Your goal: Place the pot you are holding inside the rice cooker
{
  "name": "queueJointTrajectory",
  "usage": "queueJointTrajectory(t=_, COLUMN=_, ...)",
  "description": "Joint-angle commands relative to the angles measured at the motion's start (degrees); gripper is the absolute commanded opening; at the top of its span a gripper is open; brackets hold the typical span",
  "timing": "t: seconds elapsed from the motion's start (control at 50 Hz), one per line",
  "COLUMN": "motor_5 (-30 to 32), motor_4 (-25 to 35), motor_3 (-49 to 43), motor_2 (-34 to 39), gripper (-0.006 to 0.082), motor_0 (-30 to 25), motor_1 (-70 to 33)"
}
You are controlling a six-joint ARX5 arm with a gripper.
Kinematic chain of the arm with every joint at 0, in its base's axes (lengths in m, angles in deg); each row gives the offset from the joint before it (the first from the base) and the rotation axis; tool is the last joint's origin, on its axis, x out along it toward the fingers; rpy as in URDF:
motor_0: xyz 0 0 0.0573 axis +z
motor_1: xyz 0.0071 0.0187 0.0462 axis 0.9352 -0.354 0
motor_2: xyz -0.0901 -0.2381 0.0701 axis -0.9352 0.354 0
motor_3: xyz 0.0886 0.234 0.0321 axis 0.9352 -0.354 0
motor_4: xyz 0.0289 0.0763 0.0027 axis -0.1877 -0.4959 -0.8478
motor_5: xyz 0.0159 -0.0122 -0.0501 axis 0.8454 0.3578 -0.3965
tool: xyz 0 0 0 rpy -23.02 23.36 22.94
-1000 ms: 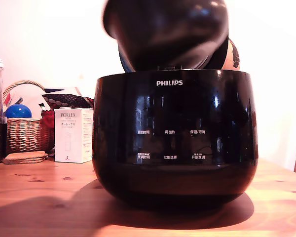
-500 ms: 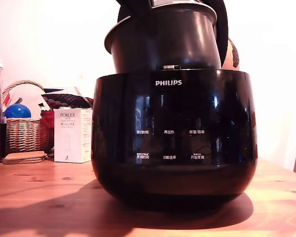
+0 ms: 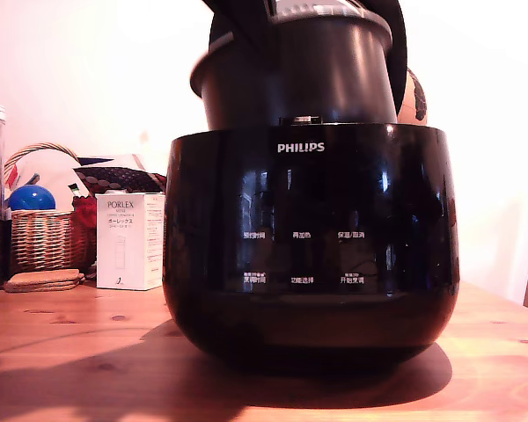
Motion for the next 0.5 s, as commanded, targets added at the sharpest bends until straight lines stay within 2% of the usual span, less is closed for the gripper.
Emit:
queueJointTrajectory(t=0.0, motor_5=0.4, motor_4=-0.1, motor_3=0.8, motor_2=-1.5, gripper=-0.0024, motor_0=-0.4, motor_1=-1.4)
queueJointTrajectory(t=0.48, motor_5=0.4, motor_4=-0.1, motor_3=1.5, motor_2=-1.5, gripper=-0.0024, motor_0=-1.5, motor_1=-4.5)
